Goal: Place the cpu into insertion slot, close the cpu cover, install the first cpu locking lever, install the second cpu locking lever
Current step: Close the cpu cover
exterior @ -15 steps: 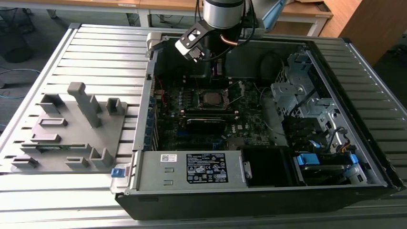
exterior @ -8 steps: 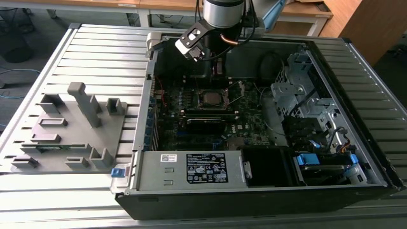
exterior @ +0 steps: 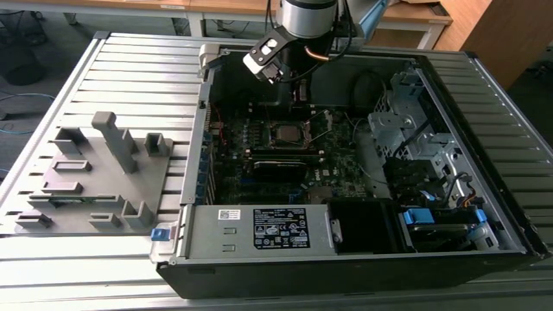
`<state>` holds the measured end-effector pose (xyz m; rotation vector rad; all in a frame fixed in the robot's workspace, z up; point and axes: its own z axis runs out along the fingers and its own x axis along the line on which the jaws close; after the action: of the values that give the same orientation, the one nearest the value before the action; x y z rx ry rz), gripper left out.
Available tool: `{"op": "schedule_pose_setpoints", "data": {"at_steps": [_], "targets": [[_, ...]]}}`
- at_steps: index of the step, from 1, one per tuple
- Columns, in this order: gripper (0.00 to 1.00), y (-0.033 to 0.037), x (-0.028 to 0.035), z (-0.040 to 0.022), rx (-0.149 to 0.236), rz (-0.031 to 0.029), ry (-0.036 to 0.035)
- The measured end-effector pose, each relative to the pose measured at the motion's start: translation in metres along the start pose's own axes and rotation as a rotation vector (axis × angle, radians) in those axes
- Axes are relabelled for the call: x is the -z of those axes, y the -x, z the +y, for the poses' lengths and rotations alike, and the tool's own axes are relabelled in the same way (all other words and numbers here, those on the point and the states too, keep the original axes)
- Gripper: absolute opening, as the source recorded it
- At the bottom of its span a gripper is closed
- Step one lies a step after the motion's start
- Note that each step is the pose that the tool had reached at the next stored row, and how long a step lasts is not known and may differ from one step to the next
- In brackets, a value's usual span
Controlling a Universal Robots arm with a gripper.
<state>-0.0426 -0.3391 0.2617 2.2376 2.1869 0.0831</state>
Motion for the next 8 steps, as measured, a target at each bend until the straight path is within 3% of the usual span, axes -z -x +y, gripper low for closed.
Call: {"op": "schedule_pose_setpoints", "data": {"at_steps": [8], "targets": [[0.11, 0.0000, -0.0001, 0.0022, 0.000, 0.0001, 0.0001]]}}
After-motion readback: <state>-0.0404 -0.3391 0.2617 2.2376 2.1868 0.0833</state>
